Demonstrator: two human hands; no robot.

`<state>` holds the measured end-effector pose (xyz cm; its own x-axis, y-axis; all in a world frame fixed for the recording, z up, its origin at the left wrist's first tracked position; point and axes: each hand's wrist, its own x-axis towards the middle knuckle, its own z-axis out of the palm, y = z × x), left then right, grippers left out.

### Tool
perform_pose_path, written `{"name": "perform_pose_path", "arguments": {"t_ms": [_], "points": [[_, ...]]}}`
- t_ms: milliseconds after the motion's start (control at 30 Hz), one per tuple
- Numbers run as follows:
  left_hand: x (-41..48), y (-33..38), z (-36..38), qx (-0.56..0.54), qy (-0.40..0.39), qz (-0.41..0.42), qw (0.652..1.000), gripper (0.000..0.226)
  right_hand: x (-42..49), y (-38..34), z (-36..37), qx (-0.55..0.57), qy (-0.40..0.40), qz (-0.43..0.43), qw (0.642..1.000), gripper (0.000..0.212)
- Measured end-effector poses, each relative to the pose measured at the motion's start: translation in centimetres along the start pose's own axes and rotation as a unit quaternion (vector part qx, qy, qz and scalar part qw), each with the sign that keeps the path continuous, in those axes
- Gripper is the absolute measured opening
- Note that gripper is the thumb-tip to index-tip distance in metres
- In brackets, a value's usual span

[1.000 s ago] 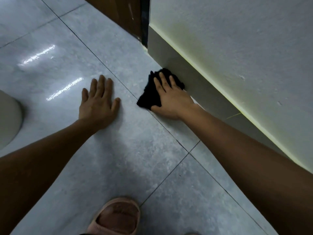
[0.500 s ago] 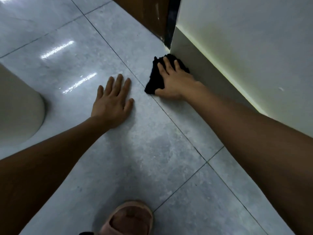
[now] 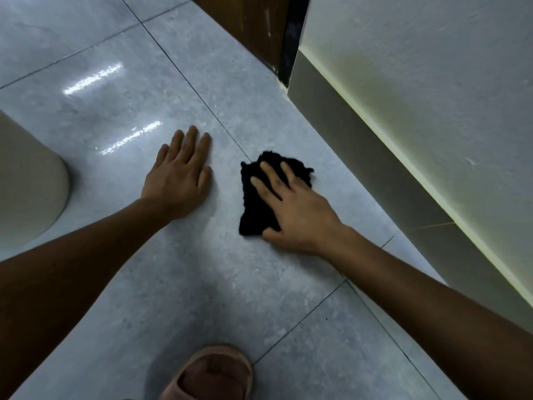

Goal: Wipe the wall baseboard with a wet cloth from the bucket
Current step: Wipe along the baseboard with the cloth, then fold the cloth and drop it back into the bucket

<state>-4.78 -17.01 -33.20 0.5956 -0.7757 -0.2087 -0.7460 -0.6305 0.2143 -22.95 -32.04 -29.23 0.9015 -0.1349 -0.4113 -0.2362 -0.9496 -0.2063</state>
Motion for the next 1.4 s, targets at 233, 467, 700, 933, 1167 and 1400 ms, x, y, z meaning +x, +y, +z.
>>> {"name": "perform_pose_path", "arguments": {"t_ms": [233,467,700,933,1167,1400], "points": [[0.1,0.7,-0.1,-0.006,0.005,-0.005,1.0,0.068,6.8,2.5,-3.3,-0.003,-0.004,0.039,0.999,0.088],[0.3,1.9,-0.4,-0.033,-0.011,-0.046,0.998,0.06,10.0,3.5,-4.8,0.053,0.006,0.108,0.993,0.088],[-2.7,8.5,-1.1,-0.235,0.112,-0.142,0.955,0.042,1.5,3.5,-0.7,0.074,0.092,0.138,0.983,0.083],[-2.0,13.3,-1.5,-0.309,-0.066,-0.23,0.92,0.057,1.6,5.0,-3.8,0.19,0.151,0.259,0.935,0.065],[-1.2,13.2,-1.9,-0.474,-0.04,-0.277,0.835,0.017,2.1,4.4,-3.5,0.388,0.084,0.338,0.853,0.058],[-1.8,11.6,-7.7,-0.498,0.036,-0.144,0.854,0.005,-2.2,4.3,-7.3,0.575,0.081,0.28,0.765,0.025]]}}
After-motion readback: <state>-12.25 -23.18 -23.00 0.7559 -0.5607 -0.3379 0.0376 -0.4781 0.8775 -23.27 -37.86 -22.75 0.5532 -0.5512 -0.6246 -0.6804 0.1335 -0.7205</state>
